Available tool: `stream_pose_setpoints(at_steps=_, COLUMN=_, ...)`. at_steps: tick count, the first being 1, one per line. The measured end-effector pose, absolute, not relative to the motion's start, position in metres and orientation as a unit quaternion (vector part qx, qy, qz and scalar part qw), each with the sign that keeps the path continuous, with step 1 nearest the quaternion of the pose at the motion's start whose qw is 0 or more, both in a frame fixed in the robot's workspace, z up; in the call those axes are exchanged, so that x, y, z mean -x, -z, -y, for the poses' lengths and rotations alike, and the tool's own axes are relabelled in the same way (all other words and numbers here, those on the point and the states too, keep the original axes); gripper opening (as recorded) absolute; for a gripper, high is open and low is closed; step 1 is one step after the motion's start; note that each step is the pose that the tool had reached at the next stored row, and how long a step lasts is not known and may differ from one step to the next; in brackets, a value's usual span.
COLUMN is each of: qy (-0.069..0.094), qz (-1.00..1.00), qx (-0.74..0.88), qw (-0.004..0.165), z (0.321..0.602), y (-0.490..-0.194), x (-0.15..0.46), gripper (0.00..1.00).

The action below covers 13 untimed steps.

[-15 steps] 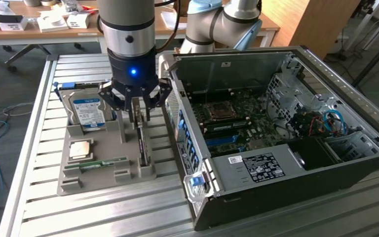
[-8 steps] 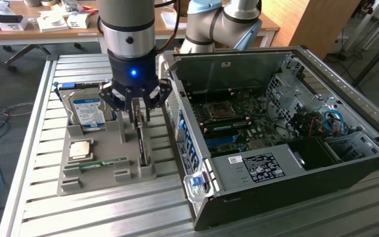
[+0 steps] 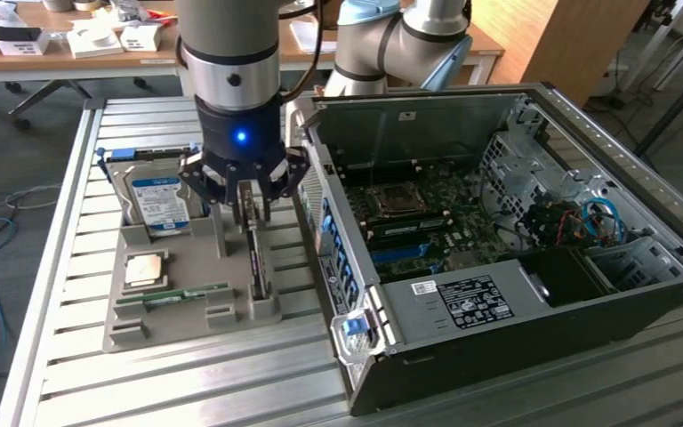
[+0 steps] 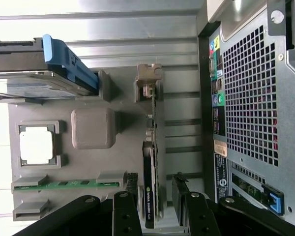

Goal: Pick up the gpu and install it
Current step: 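Pick up the gpu and move the gpu toward the slot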

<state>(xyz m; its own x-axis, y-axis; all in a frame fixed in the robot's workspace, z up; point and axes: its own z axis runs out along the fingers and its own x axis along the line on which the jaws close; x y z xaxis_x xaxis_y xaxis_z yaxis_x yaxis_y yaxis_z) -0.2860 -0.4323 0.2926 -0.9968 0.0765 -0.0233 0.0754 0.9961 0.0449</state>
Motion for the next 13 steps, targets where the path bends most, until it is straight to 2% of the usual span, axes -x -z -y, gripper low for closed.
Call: stream_pose_setpoints(at_steps=13, qy=-0.022, qz=-0.999, qx=-0.038, qw=0.012, z=0.4345, y=-0.2867, x=0.286, gripper=0.42)
